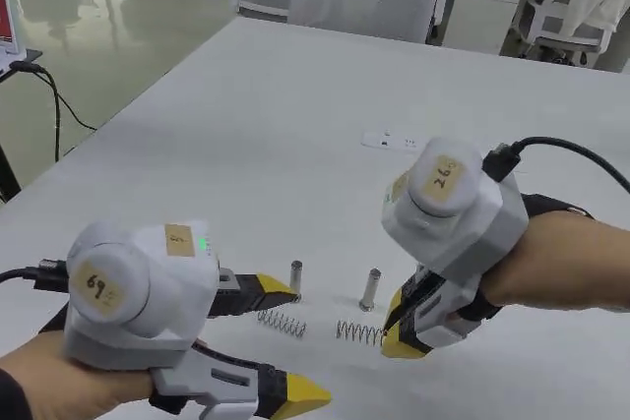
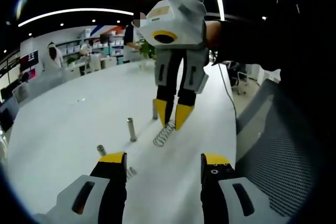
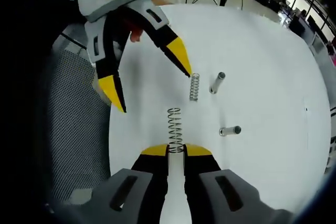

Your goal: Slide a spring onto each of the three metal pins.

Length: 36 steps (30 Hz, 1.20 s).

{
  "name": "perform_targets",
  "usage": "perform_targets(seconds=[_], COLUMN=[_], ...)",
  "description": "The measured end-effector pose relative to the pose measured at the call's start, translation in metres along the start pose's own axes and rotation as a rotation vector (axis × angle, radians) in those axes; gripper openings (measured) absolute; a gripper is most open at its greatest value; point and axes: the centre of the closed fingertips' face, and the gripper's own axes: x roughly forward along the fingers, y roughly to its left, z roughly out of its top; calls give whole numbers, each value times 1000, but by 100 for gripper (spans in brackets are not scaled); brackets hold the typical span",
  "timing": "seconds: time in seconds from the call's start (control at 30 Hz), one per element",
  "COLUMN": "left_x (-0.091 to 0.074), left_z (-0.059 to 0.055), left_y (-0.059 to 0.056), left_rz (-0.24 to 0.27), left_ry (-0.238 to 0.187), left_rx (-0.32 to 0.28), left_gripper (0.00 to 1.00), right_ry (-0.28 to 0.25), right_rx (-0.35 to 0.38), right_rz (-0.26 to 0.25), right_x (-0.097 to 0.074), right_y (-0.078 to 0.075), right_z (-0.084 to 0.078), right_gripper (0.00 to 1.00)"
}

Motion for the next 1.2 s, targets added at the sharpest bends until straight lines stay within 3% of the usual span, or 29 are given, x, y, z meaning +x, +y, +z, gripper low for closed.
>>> perform_targets(seconds=[0.53, 0.77, 1.2], left_x=[0, -1, 2], left_z=[3, 7, 18], left_y=[-2, -2, -15], left_rz=[-6, -4, -46], left_ry=[-6, -25, -75], left_rx=[19, 48, 164], left_gripper=[51, 47, 15], right_ry=[6, 5, 25], right_rx=[-8, -29, -71], right_rz=[16, 24, 41], right_x=[-9, -15, -14], right_y=[7, 9, 18], right_z=[3, 12, 18], right_gripper=[7, 7, 7])
